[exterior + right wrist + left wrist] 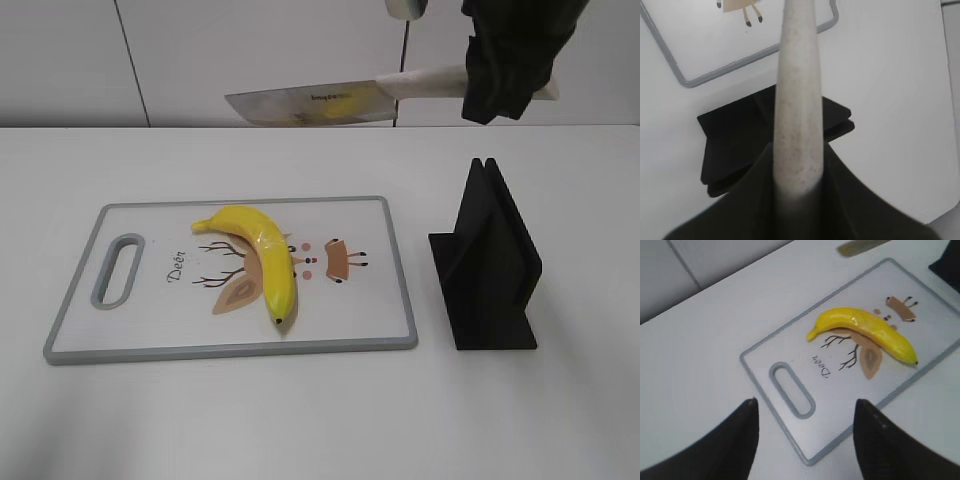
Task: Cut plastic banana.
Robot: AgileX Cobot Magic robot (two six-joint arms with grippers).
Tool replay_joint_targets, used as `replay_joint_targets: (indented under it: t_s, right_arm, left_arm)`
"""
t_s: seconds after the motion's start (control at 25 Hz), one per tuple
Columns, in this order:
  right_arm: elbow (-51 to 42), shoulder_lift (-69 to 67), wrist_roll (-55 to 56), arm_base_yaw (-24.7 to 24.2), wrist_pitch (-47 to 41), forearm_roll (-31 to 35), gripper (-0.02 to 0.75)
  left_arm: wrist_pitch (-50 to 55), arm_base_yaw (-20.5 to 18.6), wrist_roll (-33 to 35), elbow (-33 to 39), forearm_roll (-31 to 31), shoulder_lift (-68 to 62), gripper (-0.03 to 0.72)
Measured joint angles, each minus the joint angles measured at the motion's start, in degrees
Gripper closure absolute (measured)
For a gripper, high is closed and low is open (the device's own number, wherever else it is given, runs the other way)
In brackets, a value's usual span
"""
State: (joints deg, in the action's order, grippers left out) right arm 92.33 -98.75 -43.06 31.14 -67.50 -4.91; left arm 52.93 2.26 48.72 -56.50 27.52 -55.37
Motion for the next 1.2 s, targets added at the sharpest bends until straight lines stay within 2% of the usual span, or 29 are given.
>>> replay_joint_targets:
  t_s: [0.12,0.28,0.44,0.6,0.84,1.0,1.2]
  right_arm:
    - [0.1,-0.6,-8.8,0.0,1.5,2.5,0.569]
    - [0.1,-2.4,-16.5,0.0,2.9,5.5,0.569]
    - [0.2,-5.1,-21.8,0.0,4.3,9.4,0.569]
    - [1.6,-8.2,-25.2,-0.5,4.1,15.7,0.569]
    - [3.8,-11.2,-31.5,-5.2,1.5,26.8,0.569]
    - [4.0,-11.4,-35.4,-8.0,-0.2,29.2,0.569]
    - [4.1,-11.4,-37.8,-8.5,0.4,30.3,0.569]
  left_arm:
    - [3.0,0.0,8.8,-5.1,6.4,-6.6,0.102]
    - [8.5,0.0,22.1,-10.9,14.5,-15.4,0.093]
    - [14.4,0.5,33.0,-15.5,19.0,-22.9,0.1]
    - [15.2,3.9,37.2,-18.4,17.6,-29.2,0.103]
    - [8.9,10.6,39.7,-21.9,9.1,-36.4,0.103]
    - [7.0,11.7,39.9,-24.8,7.8,-40.3,0.111]
    - [7.1,11.7,40.0,-26.6,7.8,-43.5,0.119]
